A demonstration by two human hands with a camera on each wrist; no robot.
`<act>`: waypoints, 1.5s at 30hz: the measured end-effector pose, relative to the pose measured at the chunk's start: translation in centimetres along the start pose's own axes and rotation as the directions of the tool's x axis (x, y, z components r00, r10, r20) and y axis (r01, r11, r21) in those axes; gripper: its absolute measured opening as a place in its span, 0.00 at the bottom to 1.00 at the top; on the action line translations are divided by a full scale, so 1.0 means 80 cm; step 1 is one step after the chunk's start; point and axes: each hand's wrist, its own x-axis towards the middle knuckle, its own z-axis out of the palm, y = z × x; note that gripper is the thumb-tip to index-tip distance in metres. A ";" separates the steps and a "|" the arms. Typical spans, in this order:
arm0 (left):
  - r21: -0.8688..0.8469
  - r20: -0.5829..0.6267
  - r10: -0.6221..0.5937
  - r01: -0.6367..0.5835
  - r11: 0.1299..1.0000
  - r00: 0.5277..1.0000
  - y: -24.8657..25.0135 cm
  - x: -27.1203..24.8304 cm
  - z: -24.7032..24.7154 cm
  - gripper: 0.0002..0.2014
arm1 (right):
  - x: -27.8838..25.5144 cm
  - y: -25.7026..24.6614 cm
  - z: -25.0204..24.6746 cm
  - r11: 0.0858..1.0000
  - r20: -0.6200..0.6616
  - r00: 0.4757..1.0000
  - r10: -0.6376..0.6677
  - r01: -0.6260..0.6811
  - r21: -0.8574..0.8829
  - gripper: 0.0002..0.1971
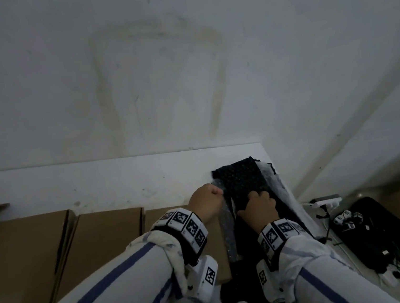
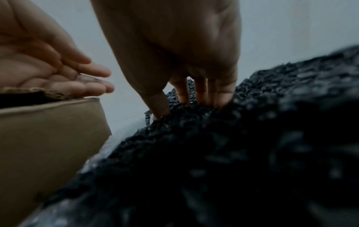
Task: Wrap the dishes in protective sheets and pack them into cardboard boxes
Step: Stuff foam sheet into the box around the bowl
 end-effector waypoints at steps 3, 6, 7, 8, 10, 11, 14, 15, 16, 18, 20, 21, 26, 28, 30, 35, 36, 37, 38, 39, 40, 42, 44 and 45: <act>-0.017 -0.027 -0.016 0.015 1.000 1.000 0.000 0.014 0.010 0.09 | 0.014 0.005 0.008 0.991 0.007 0.991 -0.134 0.134 -0.018 0.14; -0.040 -0.010 -0.006 0.005 0.999 1.000 0.005 0.014 0.012 0.06 | 0.023 0.008 -0.008 0.974 0.056 0.972 -0.226 0.227 -0.013 0.09; -0.051 0.002 -0.001 0.001 0.999 1.000 0.005 0.014 0.012 0.07 | 0.025 0.007 -0.018 0.969 0.089 0.966 -0.244 0.246 -0.010 0.09; -0.068 0.018 0.001 0.000 0.998 1.000 0.007 0.011 0.012 0.08 | 0.026 0.006 -0.027 0.967 0.120 0.959 -0.255 0.256 0.005 0.10; -0.067 0.044 0.009 -0.006 0.998 0.999 0.009 0.006 0.012 0.10 | 0.028 0.001 -0.042 0.961 0.157 0.950 -0.270 0.255 0.107 0.12; -0.044 0.051 0.016 -0.014 0.999 0.999 0.010 0.003 0.013 0.11 | 0.027 -0.001 -0.047 0.953 0.150 0.949 -0.277 0.250 0.173 0.13; 0.038 0.082 0.081 -0.084 0.996 0.993 0.016 -0.008 0.009 0.09 | 0.021 -0.009 -0.056 0.914 0.062 0.965 -0.253 0.217 0.343 0.09; 0.053 0.088 0.104 -0.108 0.993 0.991 0.016 -0.011 0.007 0.09 | 0.018 -0.013 -0.059 0.894 0.038 0.969 -0.243 0.208 0.397 0.07; 0.041 0.091 0.120 -0.125 0.991 0.989 0.016 -0.015 0.003 0.12 | 0.013 -0.019 -0.062 0.869 0.020 0.970 -0.241 0.206 0.450 0.07; -0.029 0.055 0.141 -0.139 0.990 0.989 0.015 -0.023 -0.007 0.25 | 0.001 -0.035 -0.071 0.802 0.004 0.962 -0.272 0.224 0.554 0.08; -0.047 -0.036 0.183 -0.184 0.982 0.983 0.013 -0.035 -0.024 0.34 | -0.015 -0.057 -0.081 0.718 0.014 0.933 -0.359 0.267 0.643 0.09; -0.057 -0.078 0.198 -0.202 0.978 0.977 0.011 -0.041 -0.036 0.35 | -0.024 -0.070 -0.085 0.676 0.024 0.909 -0.416 0.291 0.677 0.09; -0.183 -0.338 0.161 -0.233 0.955 0.927 -0.014 -0.084 -0.122 0.12 | -0.074 -0.145 -0.093 0.534 0.133 0.743 -0.656 0.333 0.777 0.20; -0.244 -0.468 0.091 -0.228 0.943 0.879 -0.038 -0.103 -0.164 0.07 | -0.096 -0.186 -0.088 0.571 0.206 0.664 -0.719 0.396 0.719 0.27; -0.317 -0.532 0.006 -0.206 0.926 0.847 -0.063 -0.127 -0.207 0.04 | -0.121 -0.236 -0.072 0.581 0.208 0.592 -0.779 0.556 0.594 0.25; -0.427 -0.577 -0.057 -0.241 0.872 0.815 -0.128 -0.193 -0.318 0.07 | -0.191 -0.368 -0.015 0.535 0.073 0.573 -0.816 0.704 0.467 0.23; -0.435 -0.587 -0.069 -0.243 0.867 0.806 -0.142 -0.206 -0.341 0.07 | -0.206 -0.391 -0.004 0.519 0.088 0.547 -0.833 0.714 0.470 0.23; -0.430 -0.596 -0.074 -0.239 0.871 0.800 -0.155 -0.219 -0.361 0.08 | -0.218 -0.413 0.006 0.497 0.089 0.518 -0.851 0.739 0.455 0.22; -0.414 -0.612 -0.076 -0.237 0.879 0.788 -0.168 -0.230 -0.379 0.10 | -0.229 -0.433 0.016 0.484 0.089 0.499 -0.862 0.757 0.440 0.21; -0.406 -0.620 -0.092 -0.219 0.887 0.779 -0.179 -0.241 -0.398 0.10 | -0.240 -0.453 0.025 0.481 0.086 0.497 -0.864 0.761 0.435 0.18; -0.403 -0.628 -0.098 -0.215 0.890 0.772 -0.192 -0.251 -0.415 0.10 | -0.251 -0.471 0.033 0.487 0.087 0.505 -0.859 0.751 0.445 0.13; -0.370 -0.631 -0.101 -0.184 0.910 0.769 -0.215 -0.262 -0.443 0.09 | -0.267 -0.503 0.049 0.500 0.081 0.532 -0.843 0.717 0.486 0.07; -0.261 -0.631 -0.083 -0.110 0.959 0.771 -0.232 -0.270 -0.465 0.07 | -0.275 -0.529 0.065 0.516 0.039 0.560 -0.828 0.732 0.444 0.12; -0.174 -0.630 -0.066 -0.057 0.983 0.773 -0.242 -0.269 -0.472 0.07 | -0.277 -0.539 0.073 0.521 0.016 0.566 -0.824 0.746 0.414 0.12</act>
